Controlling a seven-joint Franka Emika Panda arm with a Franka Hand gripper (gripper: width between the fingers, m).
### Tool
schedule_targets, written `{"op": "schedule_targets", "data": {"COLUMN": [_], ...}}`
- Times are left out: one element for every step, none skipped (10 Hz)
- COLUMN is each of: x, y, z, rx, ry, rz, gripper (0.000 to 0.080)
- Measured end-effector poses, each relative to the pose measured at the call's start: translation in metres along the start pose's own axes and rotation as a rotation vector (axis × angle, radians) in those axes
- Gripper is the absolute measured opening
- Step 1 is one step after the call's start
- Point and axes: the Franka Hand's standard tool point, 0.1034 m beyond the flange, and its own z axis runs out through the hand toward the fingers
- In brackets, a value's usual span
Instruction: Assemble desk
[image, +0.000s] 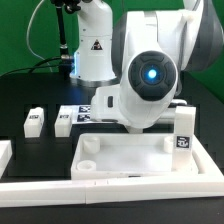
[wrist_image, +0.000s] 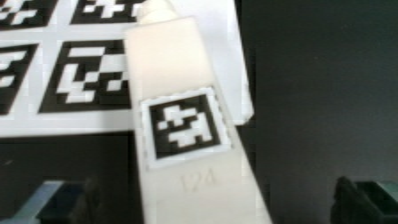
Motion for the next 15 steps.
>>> {"op": "schedule_targets", "data": {"x": [0.000,0.001,0.001,0.001,0.001,0.001,0.001,0.001,0.001,-0.002,-0.013,-0.018,-0.026,-0.032,-0.037], "y": [0.001,0.001,0.002,0.002,0.003,0.003,0.003,0.003,0.004,0.004,0.007,0.016,0.027,0.038,0.051], "z": [-0.001,0.000,0.000,0.000,0.000,0.000,0.000,0.000,0.000,-0.003,-0.035,-0.080,-0.098,-0.113,-0.123], "rx": [-0.001,-0.001,0.000,0.000,0.001,0.002,0.002,0.002,0.003,0.009,0.044,0.103,0.118,0.129,0.138], "ry": [0.003,0.002,0.001,0.001,0.001,0.001,0.001,0.001,0.001,-0.010,-0.031,0.056,0.084,0.108,0.131], "rz": [0.000,0.001,0.002,0.002,0.003,0.003,0.004,0.004,0.004,0.007,0.013,0.029,0.035,0.020,0.000], "gripper": [0.0649,0.0527,0.0527,0.0391,0.0287,0.0287,0.0287,0.0287,0.0287,0.0287,0.0287,0.0287,0.0287,0.0287,0.0287]}}
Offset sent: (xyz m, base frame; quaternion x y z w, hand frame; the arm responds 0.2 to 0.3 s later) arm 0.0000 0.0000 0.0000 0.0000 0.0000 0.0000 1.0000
